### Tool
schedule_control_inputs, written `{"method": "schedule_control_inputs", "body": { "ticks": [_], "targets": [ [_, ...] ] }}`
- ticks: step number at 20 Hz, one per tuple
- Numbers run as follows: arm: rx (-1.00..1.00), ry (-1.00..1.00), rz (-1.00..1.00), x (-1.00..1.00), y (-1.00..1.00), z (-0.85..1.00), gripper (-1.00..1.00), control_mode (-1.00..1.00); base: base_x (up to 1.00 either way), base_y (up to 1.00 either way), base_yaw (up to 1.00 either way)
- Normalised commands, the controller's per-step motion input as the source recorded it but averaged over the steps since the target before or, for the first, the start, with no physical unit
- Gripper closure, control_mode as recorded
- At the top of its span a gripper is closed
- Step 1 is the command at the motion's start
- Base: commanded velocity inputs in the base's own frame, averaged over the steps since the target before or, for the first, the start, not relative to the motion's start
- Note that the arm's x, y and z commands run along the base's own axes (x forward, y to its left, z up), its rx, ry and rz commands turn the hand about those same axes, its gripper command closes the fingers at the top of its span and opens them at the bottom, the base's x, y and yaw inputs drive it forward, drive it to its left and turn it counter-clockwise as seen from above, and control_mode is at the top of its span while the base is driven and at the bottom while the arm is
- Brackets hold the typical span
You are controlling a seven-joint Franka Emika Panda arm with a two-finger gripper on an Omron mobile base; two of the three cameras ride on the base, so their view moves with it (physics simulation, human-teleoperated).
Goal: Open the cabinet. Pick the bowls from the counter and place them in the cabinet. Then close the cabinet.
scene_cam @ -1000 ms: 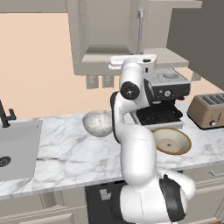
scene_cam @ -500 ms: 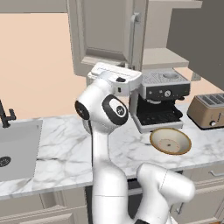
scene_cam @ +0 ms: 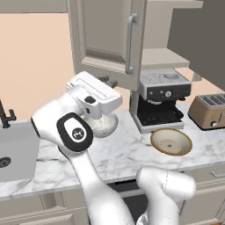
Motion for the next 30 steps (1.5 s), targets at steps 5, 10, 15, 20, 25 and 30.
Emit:
{"method": "schedule_control_inputs", "body": {
  "ticks": [5,10,15,20,25,30],
  "targets": [
    [0.02,-0.13,-0.11,-0.90,-0.41,0.44,-1.00,-1.00,0.00,0.00,0.00],
    [0.22,-0.03,0.04,-0.57,-1.00,0.53,-1.00,-1.00,0.00,0.00,0.00],
    [0.18,-0.11,0.16,-0.35,-1.00,0.01,-1.00,-1.00,0.00,0.00,0.00],
    [0.11,-0.12,0.27,-0.24,-1.00,0.00,-1.00,-1.00,0.00,0.00,0.00],
    [0.06,-0.07,0.34,0.02,-0.98,0.00,-1.00,-1.00,0.00,0.00,0.00],
    [0.06,0.00,0.30,0.63,-0.40,-0.12,-1.00,-1.00,0.00,0.00,0.00]
  ]
}}
